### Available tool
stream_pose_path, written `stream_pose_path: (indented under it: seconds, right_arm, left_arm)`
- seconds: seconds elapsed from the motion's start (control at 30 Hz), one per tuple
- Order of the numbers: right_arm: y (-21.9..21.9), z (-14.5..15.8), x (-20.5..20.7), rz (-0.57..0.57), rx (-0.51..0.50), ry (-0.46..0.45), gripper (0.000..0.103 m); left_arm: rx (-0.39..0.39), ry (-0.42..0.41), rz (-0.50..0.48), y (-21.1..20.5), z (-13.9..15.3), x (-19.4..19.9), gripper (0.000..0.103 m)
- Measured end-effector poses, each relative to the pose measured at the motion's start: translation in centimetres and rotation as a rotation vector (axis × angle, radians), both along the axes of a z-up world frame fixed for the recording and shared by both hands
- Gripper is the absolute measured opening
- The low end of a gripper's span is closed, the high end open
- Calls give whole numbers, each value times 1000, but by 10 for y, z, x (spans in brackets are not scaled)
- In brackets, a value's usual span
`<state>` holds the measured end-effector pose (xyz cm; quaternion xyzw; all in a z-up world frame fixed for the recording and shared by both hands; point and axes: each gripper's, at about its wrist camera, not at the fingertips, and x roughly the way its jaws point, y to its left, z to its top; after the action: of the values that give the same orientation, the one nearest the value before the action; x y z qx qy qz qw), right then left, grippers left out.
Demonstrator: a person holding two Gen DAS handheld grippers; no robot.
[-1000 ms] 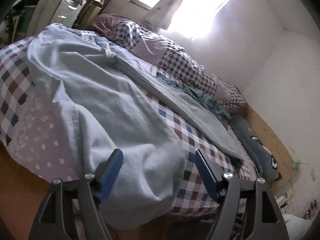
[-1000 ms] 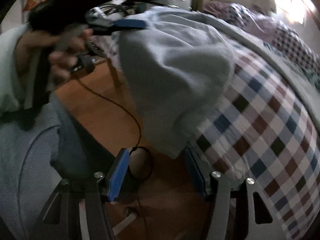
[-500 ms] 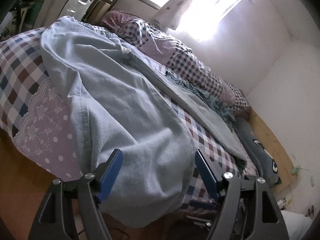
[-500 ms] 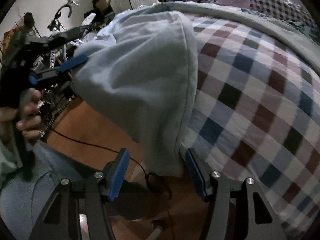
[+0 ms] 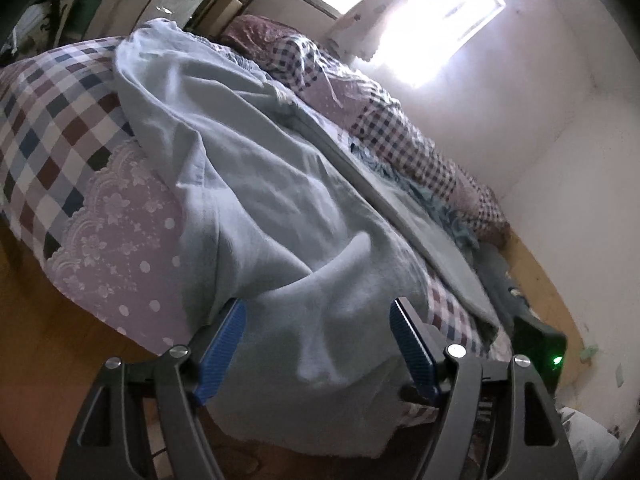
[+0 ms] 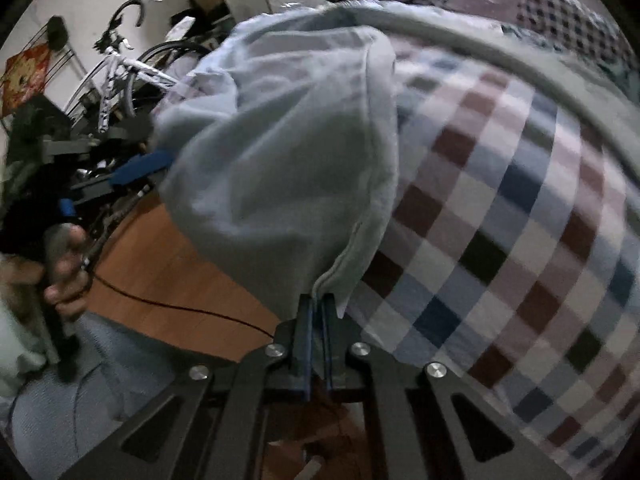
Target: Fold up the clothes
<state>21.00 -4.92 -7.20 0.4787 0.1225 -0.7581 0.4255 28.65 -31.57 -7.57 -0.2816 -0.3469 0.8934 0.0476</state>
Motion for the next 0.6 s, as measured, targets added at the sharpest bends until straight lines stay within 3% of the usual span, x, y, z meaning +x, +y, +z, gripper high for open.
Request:
stream_pose_path:
  seconds: [0.27, 0.6]
  right_arm:
    - [39, 78, -39, 10, 67, 95, 2]
    - [41, 163, -89, 23, 185, 270, 2]
  left_arm:
    - [42, 36, 13, -7, 4, 3, 78]
    - [68, 40, -11, -1, 3, -10, 78]
